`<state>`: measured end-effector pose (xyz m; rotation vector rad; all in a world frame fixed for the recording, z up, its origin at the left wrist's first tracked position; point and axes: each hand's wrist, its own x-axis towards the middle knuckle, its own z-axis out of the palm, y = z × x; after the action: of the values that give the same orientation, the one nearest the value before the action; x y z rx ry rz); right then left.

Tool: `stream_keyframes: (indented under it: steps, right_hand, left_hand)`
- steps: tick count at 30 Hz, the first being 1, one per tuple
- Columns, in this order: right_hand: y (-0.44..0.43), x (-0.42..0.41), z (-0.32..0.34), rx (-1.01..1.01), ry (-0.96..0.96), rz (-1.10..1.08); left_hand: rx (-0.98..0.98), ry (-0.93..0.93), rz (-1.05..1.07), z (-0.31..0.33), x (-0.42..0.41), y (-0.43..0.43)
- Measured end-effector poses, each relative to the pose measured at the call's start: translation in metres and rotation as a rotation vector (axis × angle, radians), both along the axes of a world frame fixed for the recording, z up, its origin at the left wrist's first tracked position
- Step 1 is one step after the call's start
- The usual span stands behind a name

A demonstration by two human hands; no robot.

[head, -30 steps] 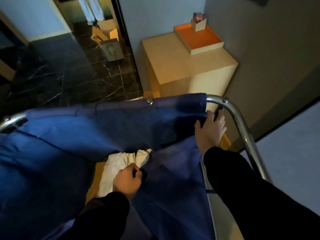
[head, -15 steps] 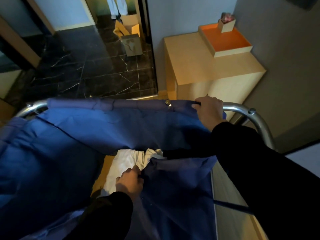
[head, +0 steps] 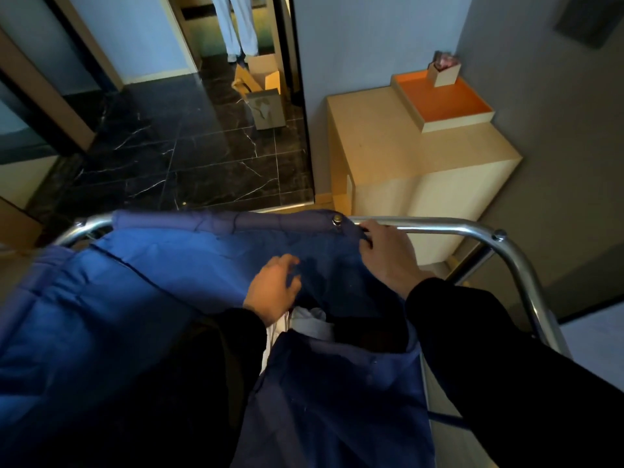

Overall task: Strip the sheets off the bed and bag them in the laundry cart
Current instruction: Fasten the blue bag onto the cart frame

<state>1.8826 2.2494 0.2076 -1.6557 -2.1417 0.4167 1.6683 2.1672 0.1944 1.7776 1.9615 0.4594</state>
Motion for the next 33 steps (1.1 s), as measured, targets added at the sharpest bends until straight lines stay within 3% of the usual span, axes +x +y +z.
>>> stream_keyframes:
  steps: [5, 9, 11, 13, 16, 21, 26, 30, 33]
  right_hand:
    - [-0.008, -0.017, 0.003, -0.012, -0.043, 0.076]
    - [-0.017, -0.038, 0.004, -0.018, -0.063, 0.23]
    - [-0.021, -0.043, -0.003, -0.081, -0.029, 0.258]
    - [-0.026, -0.047, -0.012, -0.144, 0.006, 0.255]
    - [-0.031, -0.058, -0.022, -0.158, 0.089, 0.262]
    - [-0.039, -0.073, -0.026, -0.157, 0.252, 0.249]
    - [-0.051, -0.096, -0.019, -0.288, 0.562, 0.238]
    - [-0.058, -0.123, -0.012, -0.334, 0.526, 0.278]
    - [-0.068, -0.136, -0.009, -0.373, 0.629, 0.245]
  left_hand:
    - [0.182, 0.264, -0.07, 0.018, -0.011, 0.058]
    - [0.066, 0.393, -0.114, 0.026, -0.02, 0.102]
    - [-0.017, 0.366, -0.21, 0.026, -0.031, 0.119]
    - [-0.017, 0.196, -0.32, 0.024, -0.046, 0.127]
    - [0.082, 0.02, -0.308, 0.022, -0.058, 0.124]
    - [0.25, -0.013, -0.299, 0.032, -0.067, 0.114]
    - [0.176, 0.248, -0.489, 0.031, -0.092, 0.111]
    - [0.191, 0.284, -0.498, 0.023, -0.085, 0.114]
    - [0.253, 0.299, -0.489, 0.026, -0.082, 0.112]
